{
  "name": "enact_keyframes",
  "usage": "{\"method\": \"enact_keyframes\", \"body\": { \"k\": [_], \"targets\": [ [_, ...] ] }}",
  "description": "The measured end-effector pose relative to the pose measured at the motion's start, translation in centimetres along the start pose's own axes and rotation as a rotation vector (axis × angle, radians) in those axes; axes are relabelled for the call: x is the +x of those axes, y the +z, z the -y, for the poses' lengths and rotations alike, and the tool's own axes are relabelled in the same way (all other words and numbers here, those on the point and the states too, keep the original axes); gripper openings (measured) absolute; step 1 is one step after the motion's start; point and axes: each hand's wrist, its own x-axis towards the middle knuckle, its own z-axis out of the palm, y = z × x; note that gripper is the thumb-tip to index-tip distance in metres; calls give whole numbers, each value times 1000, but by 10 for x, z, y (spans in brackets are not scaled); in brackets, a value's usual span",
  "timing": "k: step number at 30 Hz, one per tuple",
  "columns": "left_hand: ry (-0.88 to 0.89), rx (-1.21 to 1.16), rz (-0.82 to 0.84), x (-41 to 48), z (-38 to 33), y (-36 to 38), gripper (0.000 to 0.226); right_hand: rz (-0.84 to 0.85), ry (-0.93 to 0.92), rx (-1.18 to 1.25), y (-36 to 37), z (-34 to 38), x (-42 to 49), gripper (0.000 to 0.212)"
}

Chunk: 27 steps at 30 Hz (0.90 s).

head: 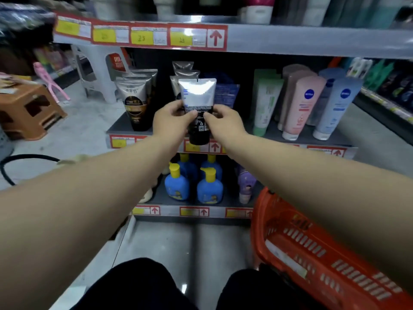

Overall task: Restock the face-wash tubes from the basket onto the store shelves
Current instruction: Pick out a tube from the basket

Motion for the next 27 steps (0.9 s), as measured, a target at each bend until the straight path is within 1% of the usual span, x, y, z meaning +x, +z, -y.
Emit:
{"method": "enact_keyframes", "body": {
  "k": [6, 11, 13, 16, 19, 27],
  "targets": [
    [87, 77, -3, 43, 21, -28, 32, 42, -19, -23, 35, 2, 25, 23],
    [99, 102, 6, 72, 28, -35, 40, -11, 5, -54, 54, -3, 49, 40],
    [87, 91, 8, 79, 37, -38, 43, -8, 25, -61, 61, -8, 53, 43],
    [74, 94, 14, 85, 52, -40, 44, 31, 45, -21, 68, -18, 54, 43],
    [41, 82, 3, 87, 59, -40, 44, 70, 25, -11, 70, -24, 53, 43],
    [10, 183, 95, 70, 53, -36, 52, 145, 53, -61, 68, -23, 52, 38]
  ]
}}
